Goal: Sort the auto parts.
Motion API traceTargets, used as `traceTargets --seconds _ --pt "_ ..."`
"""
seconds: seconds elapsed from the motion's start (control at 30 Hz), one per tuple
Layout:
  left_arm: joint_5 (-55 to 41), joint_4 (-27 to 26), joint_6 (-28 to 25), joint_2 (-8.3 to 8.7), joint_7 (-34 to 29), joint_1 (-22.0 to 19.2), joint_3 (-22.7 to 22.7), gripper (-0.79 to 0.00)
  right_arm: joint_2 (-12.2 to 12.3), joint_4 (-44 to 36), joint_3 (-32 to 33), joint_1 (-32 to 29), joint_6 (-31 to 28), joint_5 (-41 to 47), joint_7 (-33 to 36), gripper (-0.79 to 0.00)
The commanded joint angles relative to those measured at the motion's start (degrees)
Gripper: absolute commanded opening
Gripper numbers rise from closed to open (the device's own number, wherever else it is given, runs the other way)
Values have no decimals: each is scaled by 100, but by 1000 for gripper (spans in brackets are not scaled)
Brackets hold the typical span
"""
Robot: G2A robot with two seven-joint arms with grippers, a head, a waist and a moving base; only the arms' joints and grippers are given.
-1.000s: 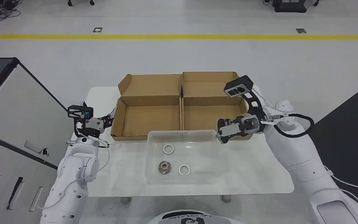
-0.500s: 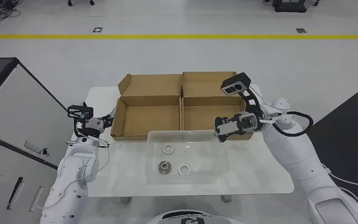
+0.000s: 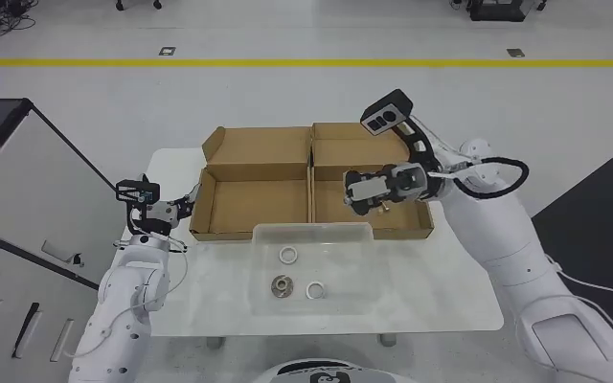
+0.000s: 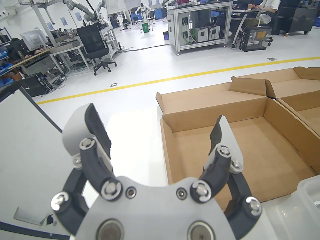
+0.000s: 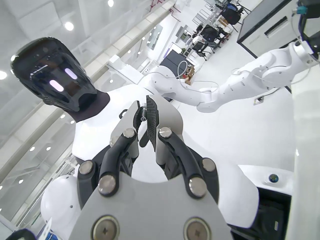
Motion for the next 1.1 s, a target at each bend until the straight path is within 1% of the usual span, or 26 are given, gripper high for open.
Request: traceTargets --seconds 0.0,0.37,0.57,0.67,0.83,1.07 --pt "0 0 0 0 0 0 0 0 -52 30 -58 17 -26 395 -18 -785" --pt "0 0 0 0 0 0 0 0 -291 77 -79 -256 -131 2288 -38 -785" --pt "0 0 0 0 0 0 0 0 -429 37 -76 -383 -194 3046 32 -785" --pt "0 0 0 0 0 0 0 0 -494 30 -89 -413 -197 3258 51 -785" --pt "0 0 0 0 0 0 0 0 -572 58 -56 -422 -221 3220 59 -785" --pt "0 0 0 0 0 0 0 0 -573 129 182 -405 -194 2313 -36 -785"
